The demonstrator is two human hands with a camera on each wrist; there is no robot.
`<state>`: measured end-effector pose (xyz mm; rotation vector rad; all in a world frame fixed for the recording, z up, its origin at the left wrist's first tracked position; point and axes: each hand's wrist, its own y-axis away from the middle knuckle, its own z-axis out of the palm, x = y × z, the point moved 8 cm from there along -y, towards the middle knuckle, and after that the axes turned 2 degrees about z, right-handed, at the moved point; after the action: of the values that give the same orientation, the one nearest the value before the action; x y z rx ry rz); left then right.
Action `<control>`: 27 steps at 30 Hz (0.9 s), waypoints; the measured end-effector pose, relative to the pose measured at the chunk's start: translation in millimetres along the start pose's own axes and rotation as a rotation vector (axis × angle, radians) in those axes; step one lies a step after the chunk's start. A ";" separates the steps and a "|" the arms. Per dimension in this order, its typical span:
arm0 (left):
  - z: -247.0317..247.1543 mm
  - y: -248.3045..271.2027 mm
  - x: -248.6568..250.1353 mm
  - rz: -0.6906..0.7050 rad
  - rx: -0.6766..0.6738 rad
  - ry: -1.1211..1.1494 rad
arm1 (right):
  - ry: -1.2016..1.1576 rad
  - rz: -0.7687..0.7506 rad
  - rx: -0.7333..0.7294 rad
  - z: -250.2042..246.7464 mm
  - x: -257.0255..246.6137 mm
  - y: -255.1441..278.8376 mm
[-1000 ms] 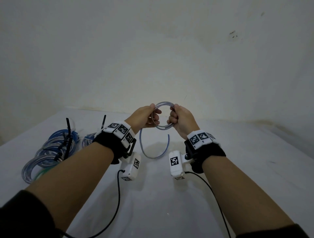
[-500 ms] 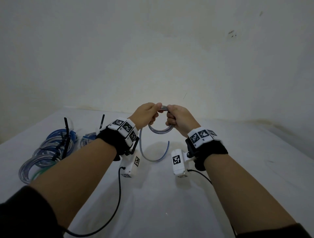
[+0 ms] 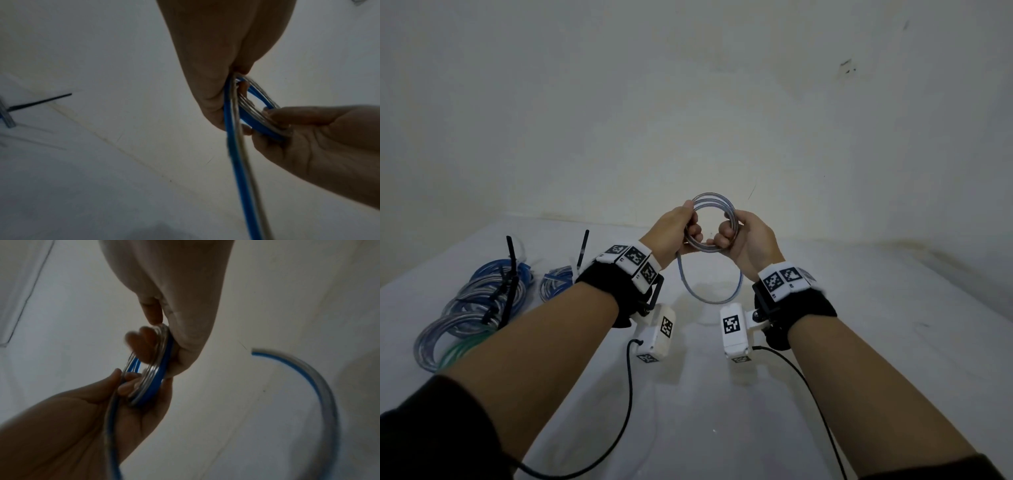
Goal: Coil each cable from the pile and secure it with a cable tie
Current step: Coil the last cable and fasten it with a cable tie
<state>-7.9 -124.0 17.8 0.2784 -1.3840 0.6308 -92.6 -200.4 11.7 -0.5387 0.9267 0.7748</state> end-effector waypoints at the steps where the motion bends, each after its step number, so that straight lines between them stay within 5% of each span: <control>1: -1.0 -0.8 0.5 0.016 0.004 -0.049 | 0.046 0.021 -0.014 0.8 -1.0 0.5; 6: -1.5 -2.7 5.3 0.116 -0.017 -0.328 | 0.434 -0.009 -0.072 4.7 -4.8 -3.0; 16: 6.3 2.6 -10.5 -0.035 -0.123 -0.035 | 0.223 -0.123 0.168 -19.2 -2.1 -8.8; 21: -2.8 -4.2 1.7 0.073 -0.051 -0.284 | 0.423 -0.018 0.056 -10.7 1.2 -2.9; 27: -2.9 -4.3 18.0 0.169 -0.085 -0.660 | 0.818 -0.080 -0.139 2.8 4.2 -0.8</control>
<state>-2.1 -121.4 35.5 0.3188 -2.0799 0.6436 -89.0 -197.4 9.6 -1.0465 1.5950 0.5404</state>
